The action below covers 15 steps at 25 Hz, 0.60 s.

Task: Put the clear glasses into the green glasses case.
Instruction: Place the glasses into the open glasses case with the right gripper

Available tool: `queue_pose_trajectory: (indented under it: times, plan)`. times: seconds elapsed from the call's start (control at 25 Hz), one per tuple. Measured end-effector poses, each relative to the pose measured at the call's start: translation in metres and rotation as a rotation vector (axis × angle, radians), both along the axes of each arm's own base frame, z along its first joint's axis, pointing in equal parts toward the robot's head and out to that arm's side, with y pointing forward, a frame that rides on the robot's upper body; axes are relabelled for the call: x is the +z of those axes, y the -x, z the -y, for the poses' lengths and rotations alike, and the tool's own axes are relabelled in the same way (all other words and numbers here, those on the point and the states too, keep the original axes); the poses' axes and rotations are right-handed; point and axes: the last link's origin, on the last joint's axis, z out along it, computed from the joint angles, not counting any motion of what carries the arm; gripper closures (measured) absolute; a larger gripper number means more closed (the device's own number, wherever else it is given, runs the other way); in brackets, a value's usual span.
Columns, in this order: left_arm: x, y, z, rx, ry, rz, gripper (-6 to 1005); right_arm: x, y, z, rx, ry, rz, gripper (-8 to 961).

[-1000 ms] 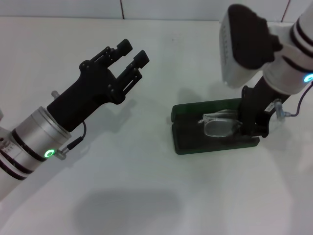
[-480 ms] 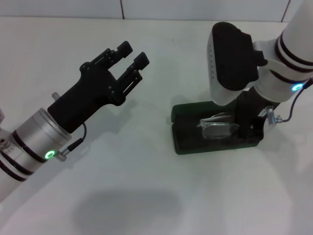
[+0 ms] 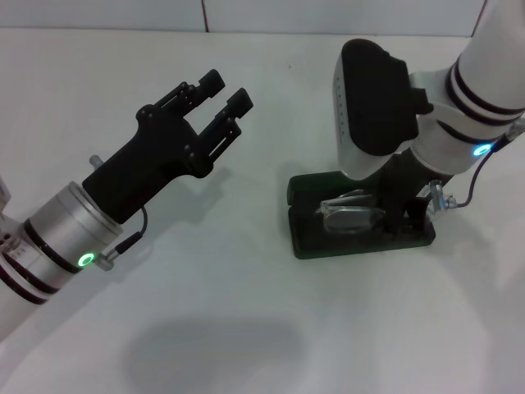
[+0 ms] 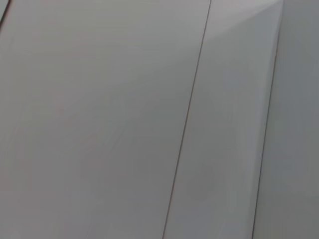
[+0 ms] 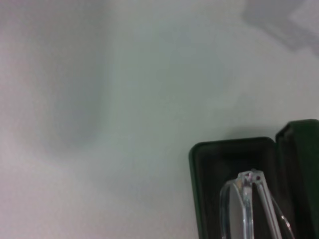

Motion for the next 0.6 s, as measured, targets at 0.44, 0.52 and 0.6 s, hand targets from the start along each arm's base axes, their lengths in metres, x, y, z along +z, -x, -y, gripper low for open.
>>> queue_pose_trajectory:
  times: [0.44,0.52,0.6]
  plan:
    - [-0.001,-0.0018,-0.0018,-0.002,0.001,-0.002,478,-0.0061,-0.0005,0.0017,0.015,-0.005,0.017,829]
    - [-0.0016,-0.0024,-0.002,-0.002,0.002,-0.001,479,-0.0062,-0.0006,0.0016,0.016,-0.005,0.018,829]
    - [-0.0021,-0.0028,-0.0019,-0.002,0.002,0.0,479,-0.0065,-0.0009,0.0019,0.017,-0.004,0.02,828]
